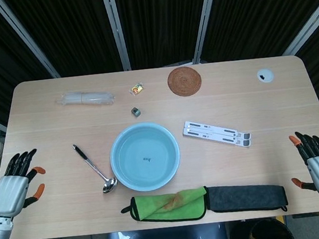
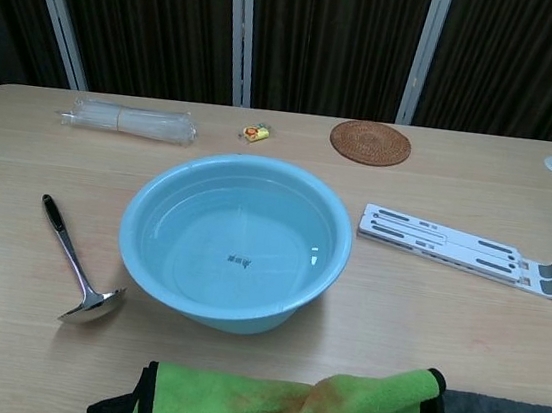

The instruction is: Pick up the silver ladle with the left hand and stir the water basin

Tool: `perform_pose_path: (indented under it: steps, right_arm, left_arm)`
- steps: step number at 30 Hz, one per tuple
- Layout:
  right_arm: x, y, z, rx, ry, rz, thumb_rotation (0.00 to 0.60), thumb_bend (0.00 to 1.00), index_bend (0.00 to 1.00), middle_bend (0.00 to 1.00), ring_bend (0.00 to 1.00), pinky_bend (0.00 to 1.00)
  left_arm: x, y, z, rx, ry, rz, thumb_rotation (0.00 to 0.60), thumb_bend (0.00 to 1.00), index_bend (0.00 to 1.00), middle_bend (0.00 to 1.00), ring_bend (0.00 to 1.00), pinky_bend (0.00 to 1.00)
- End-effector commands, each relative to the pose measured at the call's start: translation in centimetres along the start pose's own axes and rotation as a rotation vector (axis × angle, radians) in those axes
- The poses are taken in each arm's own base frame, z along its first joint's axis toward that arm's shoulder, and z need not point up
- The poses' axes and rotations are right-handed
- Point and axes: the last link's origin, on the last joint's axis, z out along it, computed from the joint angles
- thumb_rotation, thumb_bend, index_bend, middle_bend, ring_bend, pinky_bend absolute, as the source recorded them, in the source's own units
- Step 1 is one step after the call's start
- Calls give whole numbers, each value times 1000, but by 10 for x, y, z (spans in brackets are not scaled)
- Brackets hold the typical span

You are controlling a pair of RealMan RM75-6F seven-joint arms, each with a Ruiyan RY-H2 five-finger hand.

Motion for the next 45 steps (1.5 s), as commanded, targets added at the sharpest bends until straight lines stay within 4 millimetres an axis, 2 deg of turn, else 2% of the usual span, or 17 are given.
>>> perform_pose_path:
  steps: [1, 5, 10, 12, 16, 19, 24, 34, 45]
  right_arm:
    - [2, 3, -1, -7, 1, 10, 600, 15, 7, 0, 0, 0]
    - [7, 10, 1, -22, 7, 27, 600, 16, 8, 0, 0, 0]
    - [4, 14, 7, -31, -23, 37, 600, 18, 8, 0, 0, 0]
    - [5, 15, 7, -31, -20, 40, 600, 18, 8, 0, 0, 0]
    - [11, 22, 9, -66, 11, 56, 600, 17, 8, 0, 0, 0]
    - [12, 24, 10, -69, 16, 59, 600, 17, 8, 0, 0, 0]
    - [13, 26, 11, -75, 13, 65, 600, 18, 8, 0, 0, 0]
    - [20, 30, 8, -88, 47, 77, 600, 17, 9, 0, 0, 0]
    - [24, 34, 4, -99, 67, 79, 600, 17, 8, 0, 0, 0]
  left_arm:
    - [9, -11, 41, 16, -35, 99, 600, 318, 465, 0, 0, 0]
    - [8, -3, 76, 14, -92, 177, 600, 309, 476, 0, 0, 0]
    - [0, 4, 99, 40, -120, 181, 600, 306, 513, 0, 0, 0]
    - [-10, 5, 109, 48, -137, 156, 600, 306, 513, 0, 0, 0]
    - [-44, 8, 130, 25, -207, 138, 600, 305, 521, 0, 0, 0]
    - [-62, 16, 140, -13, -246, 90, 600, 304, 515, 0, 0, 0]
    - [-77, 26, 145, -66, -276, 95, 600, 305, 465, 0, 0, 0]
    - [-89, 61, 152, -185, -294, 96, 600, 306, 474, 0, 0, 0]
    - [-95, 59, 148, -181, -362, 137, 600, 306, 470, 0, 0, 0]
